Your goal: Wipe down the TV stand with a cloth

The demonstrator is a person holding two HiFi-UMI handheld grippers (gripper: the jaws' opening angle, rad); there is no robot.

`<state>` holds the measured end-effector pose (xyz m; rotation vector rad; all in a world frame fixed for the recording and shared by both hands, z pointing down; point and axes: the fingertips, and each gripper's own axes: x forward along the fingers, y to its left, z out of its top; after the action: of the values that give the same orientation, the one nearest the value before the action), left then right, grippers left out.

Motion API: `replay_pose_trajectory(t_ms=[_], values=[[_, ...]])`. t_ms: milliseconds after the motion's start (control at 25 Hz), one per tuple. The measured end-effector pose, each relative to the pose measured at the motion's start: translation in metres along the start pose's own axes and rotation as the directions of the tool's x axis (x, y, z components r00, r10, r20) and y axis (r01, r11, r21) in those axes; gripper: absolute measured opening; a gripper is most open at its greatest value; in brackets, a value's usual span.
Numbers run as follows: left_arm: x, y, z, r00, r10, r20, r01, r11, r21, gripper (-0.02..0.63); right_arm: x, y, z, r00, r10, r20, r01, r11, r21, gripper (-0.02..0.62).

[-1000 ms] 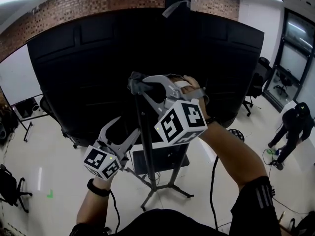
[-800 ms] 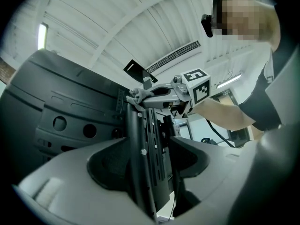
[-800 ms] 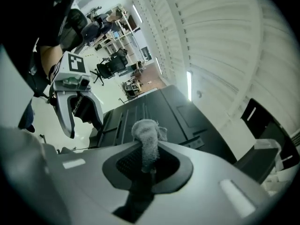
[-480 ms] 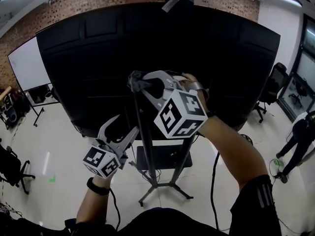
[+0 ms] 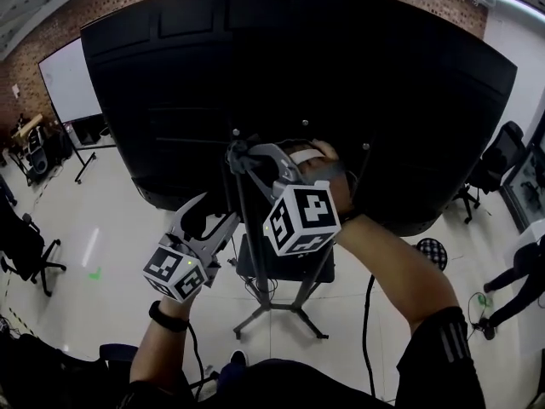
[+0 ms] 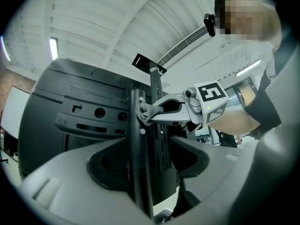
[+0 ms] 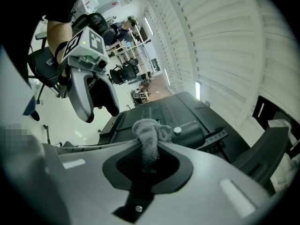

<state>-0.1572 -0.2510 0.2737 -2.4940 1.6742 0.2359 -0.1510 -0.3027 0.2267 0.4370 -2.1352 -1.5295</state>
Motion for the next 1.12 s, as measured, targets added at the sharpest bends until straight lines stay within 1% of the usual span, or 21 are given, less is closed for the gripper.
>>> replay_pose_trajectory(t_ms=[120, 240, 480, 680, 960, 1120], values=[[-0.007, -0.003, -0.013, 1.000, 0.026, -0.009, -0.026, 1.000, -0.002, 0.287, 0.003, 0.017, -0.002, 1.000, 0.017, 0.000, -0.017, 1.000, -0.025, 0.038], [-0.014, -0.006, -0.021, 0.999, 0.037, -0.029, -0.037, 0.999, -0.004, 0.287, 0.006, 0.029, -0.004, 1.000, 0.019, -0.005, -0.019, 1.000, -0.025, 0.038], [-0.021, -0.004, -0.040, 0.997, 0.020, -0.071, -0.021, 1.000, -0.016, 0.287, 0.007, 0.039, -0.005, 1.000, -0.018, -0.014, 0.018, 1.000, 0.001, 0.038], [-0.023, 0.000, -0.058, 0.995, -0.034, -0.096, 0.030, 0.999, -0.044, 0.287, 0.008, 0.050, -0.008, 0.997, -0.045, -0.058, 0.045, 0.999, -0.005, 0.038], [-0.028, 0.005, -0.090, 0.984, -0.124, -0.127, 0.112, 0.989, -0.095, 0.287, 0.024, 0.093, -0.016, 0.989, -0.021, -0.143, 0.023, 1.000, 0.011, 0.038], [-0.031, 0.004, -0.111, 0.973, -0.175, -0.150, 0.160, 0.981, -0.106, 0.288, 0.031, 0.120, -0.022, 0.982, 0.008, -0.188, -0.003, 1.000, 0.028, 0.038]])
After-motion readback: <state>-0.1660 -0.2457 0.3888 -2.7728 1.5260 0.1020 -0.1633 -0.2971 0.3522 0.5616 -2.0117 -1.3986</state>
